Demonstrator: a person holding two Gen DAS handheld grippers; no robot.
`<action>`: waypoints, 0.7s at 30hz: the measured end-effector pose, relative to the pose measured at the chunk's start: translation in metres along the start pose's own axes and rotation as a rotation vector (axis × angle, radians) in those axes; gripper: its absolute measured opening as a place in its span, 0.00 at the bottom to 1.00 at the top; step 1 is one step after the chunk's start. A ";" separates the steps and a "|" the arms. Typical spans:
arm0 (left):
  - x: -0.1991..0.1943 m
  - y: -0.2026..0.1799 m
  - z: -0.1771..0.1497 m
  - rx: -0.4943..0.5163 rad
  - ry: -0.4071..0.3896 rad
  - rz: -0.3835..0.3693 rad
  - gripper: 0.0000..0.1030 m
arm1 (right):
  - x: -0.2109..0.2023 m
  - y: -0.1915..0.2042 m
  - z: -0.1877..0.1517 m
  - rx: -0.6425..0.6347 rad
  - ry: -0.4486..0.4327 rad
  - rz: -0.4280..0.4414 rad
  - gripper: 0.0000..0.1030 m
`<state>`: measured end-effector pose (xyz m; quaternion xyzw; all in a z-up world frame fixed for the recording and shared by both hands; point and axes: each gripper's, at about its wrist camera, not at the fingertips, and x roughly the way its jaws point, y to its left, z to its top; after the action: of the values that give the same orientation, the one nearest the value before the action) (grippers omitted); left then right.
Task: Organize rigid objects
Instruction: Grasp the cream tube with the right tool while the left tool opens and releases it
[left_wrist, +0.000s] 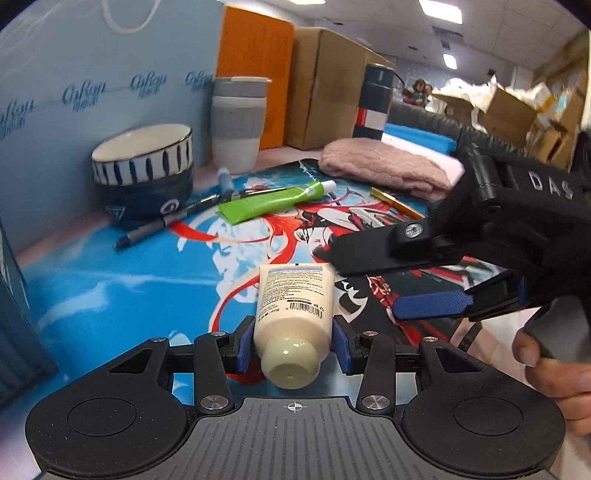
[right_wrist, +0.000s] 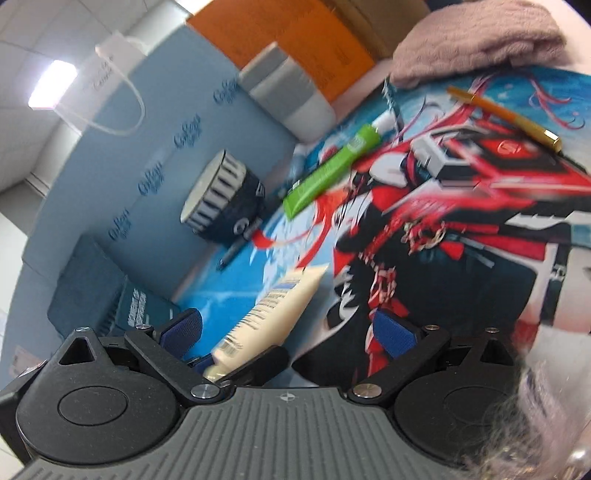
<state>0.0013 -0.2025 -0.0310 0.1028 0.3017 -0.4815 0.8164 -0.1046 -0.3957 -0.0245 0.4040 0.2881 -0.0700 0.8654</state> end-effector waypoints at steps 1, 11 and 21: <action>-0.001 -0.001 -0.001 0.004 -0.006 0.002 0.40 | 0.001 0.003 -0.001 -0.007 0.011 0.000 0.98; -0.014 0.003 0.000 -0.075 -0.062 -0.122 0.40 | 0.016 0.006 -0.002 0.073 0.100 0.080 0.55; -0.010 0.001 -0.005 -0.072 -0.035 -0.148 0.40 | 0.013 -0.007 -0.002 0.147 0.105 0.110 0.51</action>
<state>-0.0035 -0.1924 -0.0286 0.0426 0.3113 -0.5310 0.7869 -0.0970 -0.3976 -0.0368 0.4848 0.3044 -0.0219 0.8196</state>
